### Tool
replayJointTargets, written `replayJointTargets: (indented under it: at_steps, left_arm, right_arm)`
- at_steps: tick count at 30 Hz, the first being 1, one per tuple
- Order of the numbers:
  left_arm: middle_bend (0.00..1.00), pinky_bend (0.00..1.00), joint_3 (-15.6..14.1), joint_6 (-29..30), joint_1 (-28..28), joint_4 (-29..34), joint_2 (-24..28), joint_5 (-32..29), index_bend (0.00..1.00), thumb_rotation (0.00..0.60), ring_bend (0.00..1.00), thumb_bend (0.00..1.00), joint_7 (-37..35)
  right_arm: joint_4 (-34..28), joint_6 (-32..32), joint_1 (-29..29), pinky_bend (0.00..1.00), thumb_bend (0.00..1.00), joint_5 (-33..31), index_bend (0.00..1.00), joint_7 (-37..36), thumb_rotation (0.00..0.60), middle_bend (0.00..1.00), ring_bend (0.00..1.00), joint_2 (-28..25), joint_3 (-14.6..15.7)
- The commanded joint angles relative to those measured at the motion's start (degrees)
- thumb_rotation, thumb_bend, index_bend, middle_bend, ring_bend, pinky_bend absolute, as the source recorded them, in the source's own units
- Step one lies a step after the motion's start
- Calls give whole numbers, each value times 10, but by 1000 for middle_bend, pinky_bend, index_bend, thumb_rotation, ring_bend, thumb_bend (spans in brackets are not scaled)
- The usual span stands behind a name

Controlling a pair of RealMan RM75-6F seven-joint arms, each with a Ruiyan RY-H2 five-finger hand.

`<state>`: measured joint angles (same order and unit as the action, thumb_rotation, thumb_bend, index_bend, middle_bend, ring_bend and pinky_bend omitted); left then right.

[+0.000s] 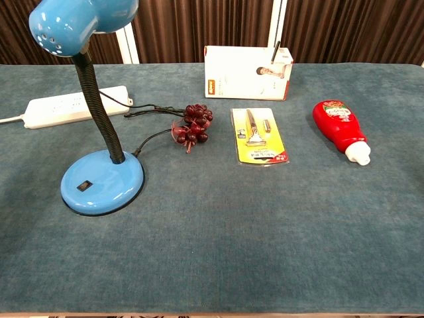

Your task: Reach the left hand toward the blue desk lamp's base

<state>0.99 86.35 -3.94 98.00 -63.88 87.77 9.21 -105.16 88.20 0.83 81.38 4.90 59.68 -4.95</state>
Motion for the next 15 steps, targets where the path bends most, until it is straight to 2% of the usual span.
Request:
replayJointTargets:
  at_steps: [1,15]
  left_arm:
    - [145,119,0,-3,-1,0,-1,-2,59,600,100,107,2]
    - [145,121,2,5,2,1,-2,-3,58,600,100,107,7]
  right_arm:
    - [1,-1,0,0,95,-2,0,0,600,0,2,0,0]
    - [-3,0,0,0,97,-2,0,-2,600,0,2,-2,-1]
